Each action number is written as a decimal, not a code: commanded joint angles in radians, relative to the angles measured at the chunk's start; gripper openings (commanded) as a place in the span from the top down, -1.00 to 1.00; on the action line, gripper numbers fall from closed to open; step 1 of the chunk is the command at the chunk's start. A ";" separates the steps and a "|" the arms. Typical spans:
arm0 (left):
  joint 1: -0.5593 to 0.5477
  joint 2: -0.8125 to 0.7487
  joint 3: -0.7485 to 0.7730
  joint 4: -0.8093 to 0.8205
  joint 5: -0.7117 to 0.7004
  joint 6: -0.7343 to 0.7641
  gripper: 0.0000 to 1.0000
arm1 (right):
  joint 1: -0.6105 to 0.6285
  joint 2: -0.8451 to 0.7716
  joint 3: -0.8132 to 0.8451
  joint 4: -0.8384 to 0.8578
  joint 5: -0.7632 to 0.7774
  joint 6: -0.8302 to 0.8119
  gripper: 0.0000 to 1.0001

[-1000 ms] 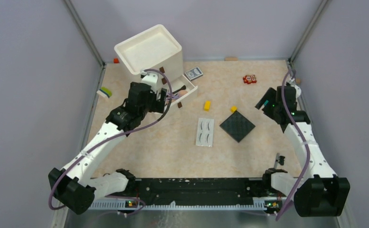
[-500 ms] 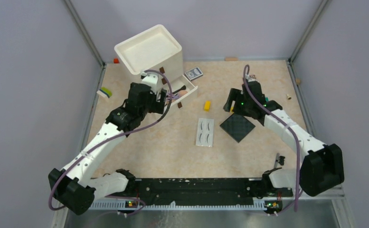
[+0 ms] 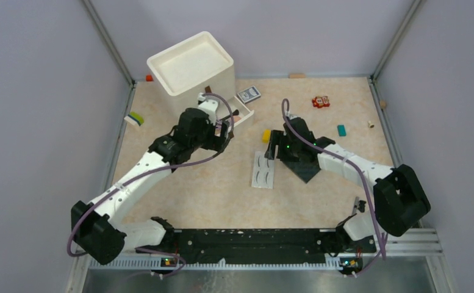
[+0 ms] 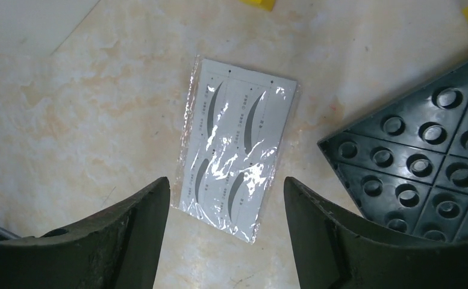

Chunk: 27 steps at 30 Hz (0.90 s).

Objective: Organize the makeup
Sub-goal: Pick up the makeup brush at the corner of the board.

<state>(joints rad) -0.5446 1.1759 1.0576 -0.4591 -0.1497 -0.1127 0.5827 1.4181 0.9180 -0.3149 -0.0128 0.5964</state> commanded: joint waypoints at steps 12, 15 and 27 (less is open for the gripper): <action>-0.162 0.171 -0.008 0.116 0.018 -0.243 -0.98 | 0.034 -0.036 -0.107 0.076 0.142 0.059 -0.37; -0.191 0.201 0.004 0.122 0.000 -0.263 -0.98 | 0.034 -0.035 -0.114 0.095 0.132 0.065 -0.37; -0.263 0.286 0.134 0.088 -0.056 -0.242 -0.98 | -0.099 -0.126 -0.005 -0.405 0.545 0.318 -0.49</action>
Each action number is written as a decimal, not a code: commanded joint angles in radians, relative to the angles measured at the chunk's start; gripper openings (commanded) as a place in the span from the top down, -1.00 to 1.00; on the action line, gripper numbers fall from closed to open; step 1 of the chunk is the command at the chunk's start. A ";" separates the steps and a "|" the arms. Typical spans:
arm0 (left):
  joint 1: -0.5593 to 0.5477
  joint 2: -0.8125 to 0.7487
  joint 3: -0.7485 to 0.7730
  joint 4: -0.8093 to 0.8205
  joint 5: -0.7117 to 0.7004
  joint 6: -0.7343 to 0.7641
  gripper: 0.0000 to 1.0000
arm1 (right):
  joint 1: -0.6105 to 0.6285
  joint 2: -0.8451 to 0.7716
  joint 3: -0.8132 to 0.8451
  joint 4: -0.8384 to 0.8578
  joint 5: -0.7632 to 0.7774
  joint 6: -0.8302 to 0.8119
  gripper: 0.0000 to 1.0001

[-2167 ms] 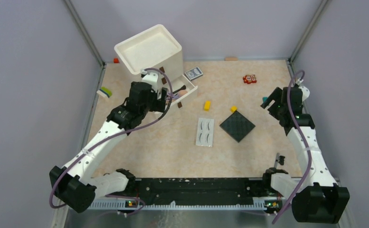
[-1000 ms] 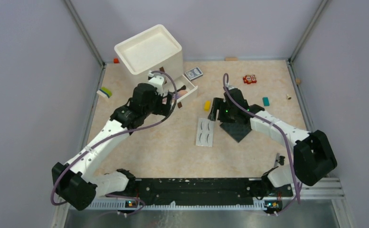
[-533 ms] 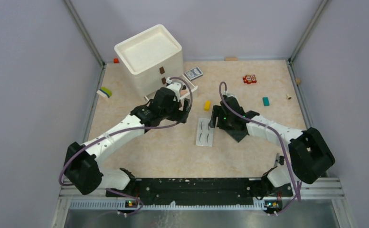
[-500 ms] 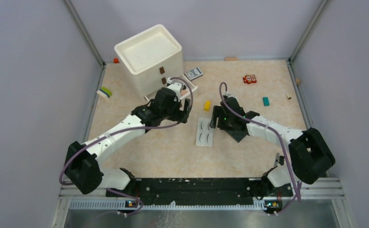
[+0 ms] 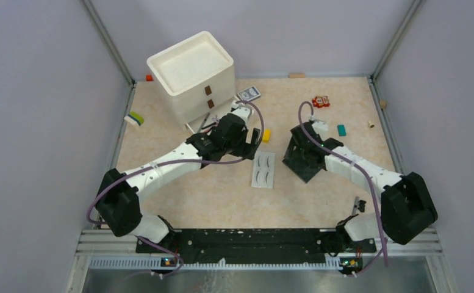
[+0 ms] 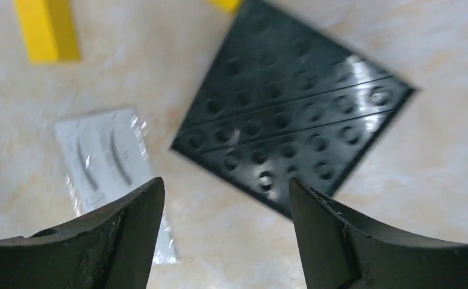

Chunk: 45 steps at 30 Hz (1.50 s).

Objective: Organize the makeup
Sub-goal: Pick up the makeup brush at the corner of the board.

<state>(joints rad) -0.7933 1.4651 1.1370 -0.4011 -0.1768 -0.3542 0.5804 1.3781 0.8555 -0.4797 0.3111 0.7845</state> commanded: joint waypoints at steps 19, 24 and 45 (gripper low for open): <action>-0.113 0.197 0.231 0.007 0.030 0.084 -0.98 | -0.471 -0.378 -0.147 -0.720 0.321 0.693 -0.72; -0.118 0.217 0.246 0.003 0.052 0.093 -0.98 | -0.570 -0.353 -0.210 -0.666 0.282 0.691 -0.68; -0.124 0.247 0.253 -0.002 0.055 0.090 -0.98 | -0.771 -0.390 -0.419 -0.261 0.114 0.393 -0.56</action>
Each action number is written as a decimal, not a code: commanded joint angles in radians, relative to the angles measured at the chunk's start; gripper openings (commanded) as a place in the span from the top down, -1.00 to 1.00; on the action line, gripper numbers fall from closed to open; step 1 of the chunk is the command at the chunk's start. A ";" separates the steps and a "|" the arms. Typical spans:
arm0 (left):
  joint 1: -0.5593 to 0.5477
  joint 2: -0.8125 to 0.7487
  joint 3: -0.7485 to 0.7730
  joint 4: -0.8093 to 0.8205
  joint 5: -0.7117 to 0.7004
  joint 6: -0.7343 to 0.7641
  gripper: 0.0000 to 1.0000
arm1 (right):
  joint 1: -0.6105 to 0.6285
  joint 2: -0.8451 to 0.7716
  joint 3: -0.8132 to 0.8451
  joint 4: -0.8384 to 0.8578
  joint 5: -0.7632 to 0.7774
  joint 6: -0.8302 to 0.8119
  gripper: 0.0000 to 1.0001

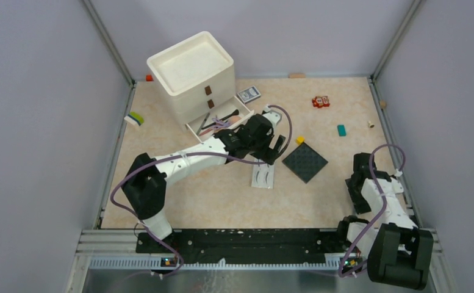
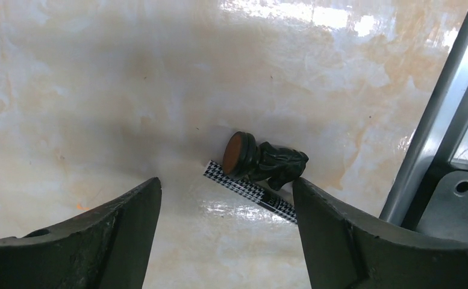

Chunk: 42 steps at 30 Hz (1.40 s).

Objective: Organize the makeup
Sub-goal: Pick up the makeup brush at the corner of the board.

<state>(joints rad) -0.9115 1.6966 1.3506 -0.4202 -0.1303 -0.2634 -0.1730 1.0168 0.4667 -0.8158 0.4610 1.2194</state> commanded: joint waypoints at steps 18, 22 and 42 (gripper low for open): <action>-0.007 0.060 0.080 -0.019 0.026 -0.010 -0.98 | -0.039 0.164 -0.031 0.187 -0.206 -0.135 -0.43; -0.007 0.046 0.073 -0.003 0.024 -0.010 -0.98 | -0.039 0.198 -0.015 0.252 -0.242 -0.155 -0.45; -0.007 0.013 0.019 0.006 0.038 -0.007 -0.98 | -0.039 0.047 -0.016 0.059 -0.202 -0.112 -0.49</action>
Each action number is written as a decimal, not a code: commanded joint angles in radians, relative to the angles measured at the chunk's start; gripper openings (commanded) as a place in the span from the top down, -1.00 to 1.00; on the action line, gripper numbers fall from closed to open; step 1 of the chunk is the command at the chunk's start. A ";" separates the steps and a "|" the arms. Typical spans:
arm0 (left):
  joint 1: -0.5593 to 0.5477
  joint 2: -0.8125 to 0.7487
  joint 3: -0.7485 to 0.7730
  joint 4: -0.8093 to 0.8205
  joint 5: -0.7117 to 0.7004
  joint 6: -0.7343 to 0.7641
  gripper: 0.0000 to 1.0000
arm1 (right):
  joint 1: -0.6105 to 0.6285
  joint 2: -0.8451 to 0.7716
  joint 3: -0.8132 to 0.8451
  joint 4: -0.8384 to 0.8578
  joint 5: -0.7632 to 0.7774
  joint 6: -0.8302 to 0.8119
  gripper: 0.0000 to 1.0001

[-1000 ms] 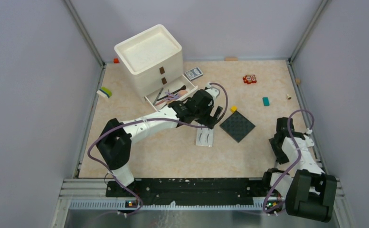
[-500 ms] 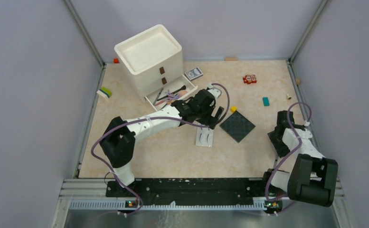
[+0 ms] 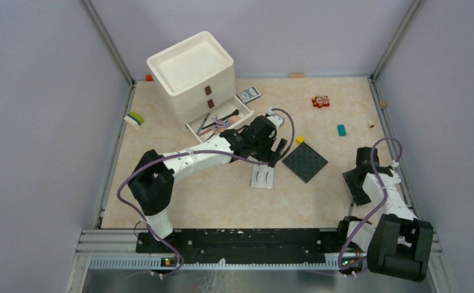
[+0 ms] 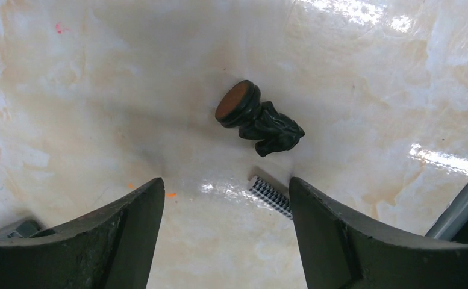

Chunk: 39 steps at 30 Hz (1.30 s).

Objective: Organize the makeup
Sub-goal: Pick up the makeup brush at the corner of the board.

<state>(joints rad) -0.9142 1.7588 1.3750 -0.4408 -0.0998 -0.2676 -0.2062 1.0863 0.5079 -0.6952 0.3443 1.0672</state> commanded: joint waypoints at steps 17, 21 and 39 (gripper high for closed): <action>-0.003 -0.188 -0.149 0.045 -0.095 -0.043 -0.98 | -0.006 0.053 -0.086 -0.057 -0.134 -0.001 -0.29; -0.003 -0.234 -0.186 0.045 -0.116 -0.047 -0.98 | -0.004 0.071 -0.074 -0.064 -0.147 -0.020 -0.15; 0.024 -0.433 -0.355 0.067 -0.239 -0.037 -0.98 | 0.191 0.076 0.078 -0.204 -0.069 0.068 -0.15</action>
<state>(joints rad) -0.8932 1.3712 1.0454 -0.4168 -0.3061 -0.2974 -0.0532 1.1664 0.5625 -0.7933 0.2909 1.0904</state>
